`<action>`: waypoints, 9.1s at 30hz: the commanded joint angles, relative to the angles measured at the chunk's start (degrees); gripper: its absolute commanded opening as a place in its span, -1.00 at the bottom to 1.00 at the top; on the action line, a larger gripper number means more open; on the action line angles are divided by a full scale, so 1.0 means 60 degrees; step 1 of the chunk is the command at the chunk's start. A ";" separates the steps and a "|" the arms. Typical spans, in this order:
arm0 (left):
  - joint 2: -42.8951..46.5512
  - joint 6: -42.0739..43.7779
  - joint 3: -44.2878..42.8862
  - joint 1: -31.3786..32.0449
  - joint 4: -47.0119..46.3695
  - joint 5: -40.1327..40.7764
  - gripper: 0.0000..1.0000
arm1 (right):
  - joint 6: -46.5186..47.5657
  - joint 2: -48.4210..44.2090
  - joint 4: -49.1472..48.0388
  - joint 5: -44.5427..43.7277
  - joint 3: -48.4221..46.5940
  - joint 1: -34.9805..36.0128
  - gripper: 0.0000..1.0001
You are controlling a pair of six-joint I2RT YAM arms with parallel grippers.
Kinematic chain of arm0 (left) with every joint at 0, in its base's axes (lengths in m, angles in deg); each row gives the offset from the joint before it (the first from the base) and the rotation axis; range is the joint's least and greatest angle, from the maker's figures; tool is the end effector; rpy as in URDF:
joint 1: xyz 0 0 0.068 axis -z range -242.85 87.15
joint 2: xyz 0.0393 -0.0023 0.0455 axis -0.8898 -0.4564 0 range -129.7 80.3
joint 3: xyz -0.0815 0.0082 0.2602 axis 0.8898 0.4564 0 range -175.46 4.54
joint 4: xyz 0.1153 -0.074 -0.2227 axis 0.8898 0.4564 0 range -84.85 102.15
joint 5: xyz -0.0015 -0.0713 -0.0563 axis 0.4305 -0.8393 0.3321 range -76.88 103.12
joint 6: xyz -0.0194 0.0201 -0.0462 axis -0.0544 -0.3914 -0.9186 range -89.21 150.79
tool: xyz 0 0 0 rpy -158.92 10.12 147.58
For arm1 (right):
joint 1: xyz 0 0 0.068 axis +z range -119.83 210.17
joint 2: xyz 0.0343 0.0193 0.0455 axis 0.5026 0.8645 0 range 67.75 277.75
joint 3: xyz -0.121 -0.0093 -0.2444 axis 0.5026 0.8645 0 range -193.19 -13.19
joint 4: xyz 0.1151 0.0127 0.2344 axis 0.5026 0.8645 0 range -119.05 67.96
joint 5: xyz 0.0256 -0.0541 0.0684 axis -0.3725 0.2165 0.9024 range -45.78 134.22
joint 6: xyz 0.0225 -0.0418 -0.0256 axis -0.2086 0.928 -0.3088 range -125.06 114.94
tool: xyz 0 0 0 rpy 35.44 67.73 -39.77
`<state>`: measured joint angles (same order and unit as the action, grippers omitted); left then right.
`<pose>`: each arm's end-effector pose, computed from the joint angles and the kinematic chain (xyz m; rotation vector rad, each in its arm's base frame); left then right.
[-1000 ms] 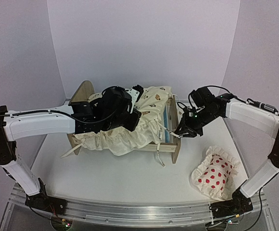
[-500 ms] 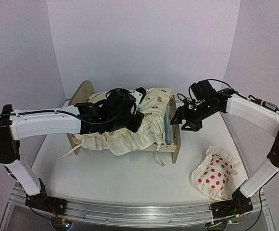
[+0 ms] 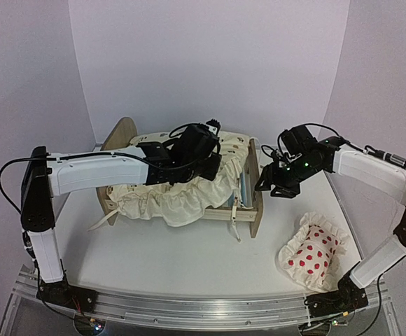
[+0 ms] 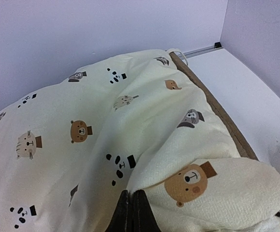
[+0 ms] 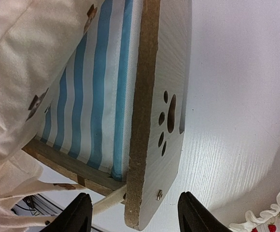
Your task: Set up the pet bed
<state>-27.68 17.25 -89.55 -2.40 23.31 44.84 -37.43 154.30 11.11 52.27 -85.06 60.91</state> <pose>0.2344 -0.3752 0.3087 0.5127 1.9805 -0.2150 0.2717 0.1673 0.2838 -0.0211 2.6280 0.5933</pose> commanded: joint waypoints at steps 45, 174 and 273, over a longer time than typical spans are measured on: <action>-0.0552 0.0394 -0.0702 0.0065 0.1187 -0.0973 0.08 | 0.0333 -0.0154 -0.0754 -0.1078 0.0595 0.0458 -0.18; -0.0544 1.3298 0.2436 0.1043 -0.7890 0.1308 -0.05 | 0.7288 0.1328 -1.8979 -0.6724 0.9191 0.3798 -0.16; -0.0680 0.8485 0.0350 0.0025 -0.4021 0.0964 -0.07 | 0.2536 -0.1893 -0.6883 -0.5263 0.3132 0.2203 -0.54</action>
<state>-40.08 81.08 -86.53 -2.03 11.21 49.92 -23.66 139.49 -31.70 20.20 -62.14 74.44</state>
